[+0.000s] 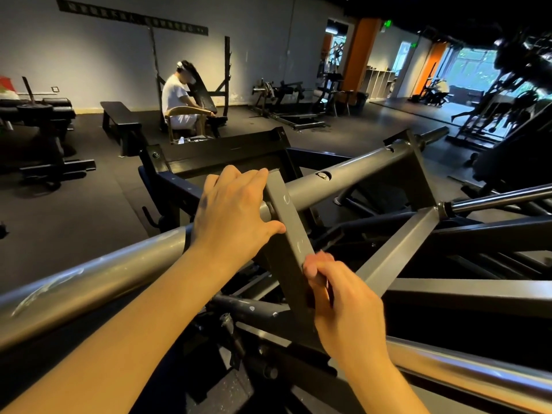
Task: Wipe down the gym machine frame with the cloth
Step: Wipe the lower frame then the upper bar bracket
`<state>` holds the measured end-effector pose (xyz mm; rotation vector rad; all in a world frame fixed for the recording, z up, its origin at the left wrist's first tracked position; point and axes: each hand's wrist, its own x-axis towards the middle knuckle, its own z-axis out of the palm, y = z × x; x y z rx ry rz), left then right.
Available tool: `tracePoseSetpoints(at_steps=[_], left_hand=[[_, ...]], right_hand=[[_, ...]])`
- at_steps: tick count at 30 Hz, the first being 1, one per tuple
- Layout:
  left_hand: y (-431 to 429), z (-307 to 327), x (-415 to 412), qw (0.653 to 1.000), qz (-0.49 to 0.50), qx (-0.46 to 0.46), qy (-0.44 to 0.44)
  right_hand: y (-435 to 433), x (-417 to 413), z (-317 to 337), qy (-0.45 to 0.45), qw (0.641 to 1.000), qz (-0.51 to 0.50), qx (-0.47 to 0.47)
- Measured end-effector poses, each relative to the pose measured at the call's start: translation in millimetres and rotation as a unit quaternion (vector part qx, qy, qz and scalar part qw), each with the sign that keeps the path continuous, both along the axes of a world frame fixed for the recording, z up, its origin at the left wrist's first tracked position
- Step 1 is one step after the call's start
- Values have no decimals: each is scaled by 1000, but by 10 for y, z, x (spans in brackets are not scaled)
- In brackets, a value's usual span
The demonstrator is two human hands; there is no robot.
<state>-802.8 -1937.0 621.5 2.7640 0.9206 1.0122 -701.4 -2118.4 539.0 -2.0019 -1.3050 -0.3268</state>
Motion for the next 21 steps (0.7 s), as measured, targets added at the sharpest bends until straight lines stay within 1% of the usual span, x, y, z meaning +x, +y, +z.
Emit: tracePoseSetpoints(at_steps=[2,3,7,8,13,15,17,19,21], left_hand=[[7,-18,13,1000,1,4,-1],[1,-18,13,1000,1,5,0],[-32,4,4,1000,7,-4,-8],[-37,6,1,1000,8,-6,-6],[-2,-13,11,1000,4,-5,-3],[-7,-20,20,1000,5,-6,-8],[-20,-11,21,1000,5,-6,-3],[-9,-9,19,1000,11,2,-4],[8,-1,6,1000,4,-2,-2]], right_hand=[[-112,6,-73,-24,999,-10,-33],[-48,28,-40,-35,999,-4,-28],[438,61,233,-38,998,7,45],[472,58,230,-38,998,5,46],[-53,-4,-69,-51,998,-11,-26],[15,35,-54,-63,997,-10,-37],[299,42,101,-72,997,-12,0],[543,35,270,-55,997,-10,45],[530,42,265,-38,998,7,57]])
